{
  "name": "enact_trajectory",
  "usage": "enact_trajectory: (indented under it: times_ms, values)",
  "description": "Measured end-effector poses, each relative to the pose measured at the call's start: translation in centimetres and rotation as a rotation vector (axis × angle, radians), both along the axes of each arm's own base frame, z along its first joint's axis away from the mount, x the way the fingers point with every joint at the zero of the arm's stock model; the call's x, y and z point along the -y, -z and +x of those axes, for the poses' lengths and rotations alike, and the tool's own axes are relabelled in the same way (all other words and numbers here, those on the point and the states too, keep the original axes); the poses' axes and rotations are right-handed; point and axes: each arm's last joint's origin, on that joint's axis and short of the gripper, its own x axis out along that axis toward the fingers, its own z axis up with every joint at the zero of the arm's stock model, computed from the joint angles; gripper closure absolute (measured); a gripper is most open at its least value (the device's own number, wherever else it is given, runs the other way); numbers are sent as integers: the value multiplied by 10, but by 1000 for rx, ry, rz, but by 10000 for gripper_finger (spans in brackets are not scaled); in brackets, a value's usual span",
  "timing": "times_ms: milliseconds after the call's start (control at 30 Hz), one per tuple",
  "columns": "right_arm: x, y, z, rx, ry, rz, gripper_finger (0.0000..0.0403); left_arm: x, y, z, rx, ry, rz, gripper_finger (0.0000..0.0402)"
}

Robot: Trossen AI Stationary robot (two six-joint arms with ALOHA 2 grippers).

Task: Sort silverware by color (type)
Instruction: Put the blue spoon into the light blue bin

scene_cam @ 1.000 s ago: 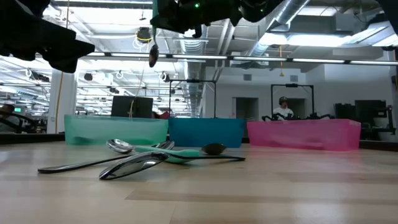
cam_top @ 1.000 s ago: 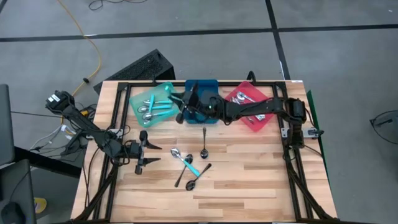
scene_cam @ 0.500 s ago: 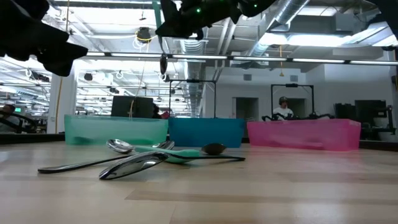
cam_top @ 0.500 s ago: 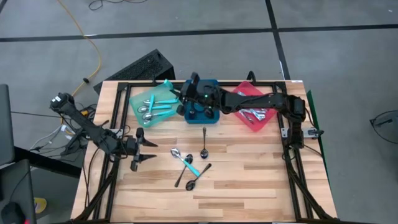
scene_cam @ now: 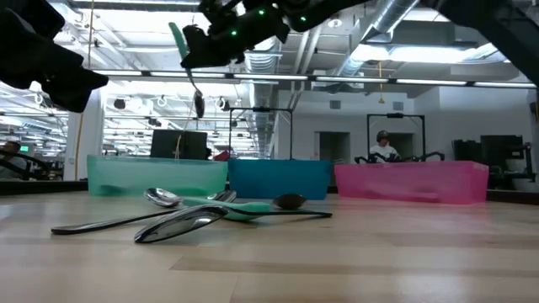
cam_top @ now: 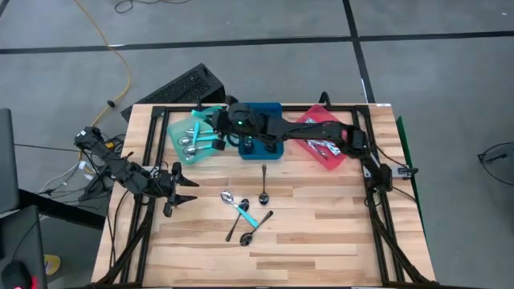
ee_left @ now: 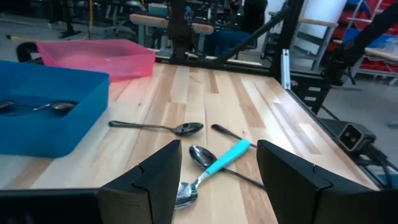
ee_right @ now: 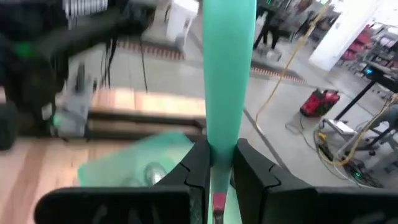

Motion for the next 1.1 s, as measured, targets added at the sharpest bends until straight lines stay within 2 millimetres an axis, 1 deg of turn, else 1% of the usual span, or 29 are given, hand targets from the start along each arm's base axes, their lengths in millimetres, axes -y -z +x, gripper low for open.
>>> enact_trajectory:
  times_ms: [100,200,333,433,533,667,800,1100]
  values:
    - [2,1,12,-70,-13,-59,334,0,0,0,-3,20,5,207]
    - [3,11,24,-153,14,-134,334,0,0,0,-9,22,16,207]
    - [2,34,40,-243,83,-205,334,1,0,0,-11,26,32,207]
    - [3,55,51,-314,185,-288,334,0,1,0,-11,26,35,207]
    - [1,73,56,-360,225,-354,334,0,0,0,-11,25,36,207]
    - [0,87,60,-378,228,-357,334,0,1,0,-12,25,41,207]
    - [0,92,60,-393,231,-354,334,0,1,0,-11,20,42,207]
    - [-2,86,63,-242,192,-206,334,0,1,0,-11,17,43,207]
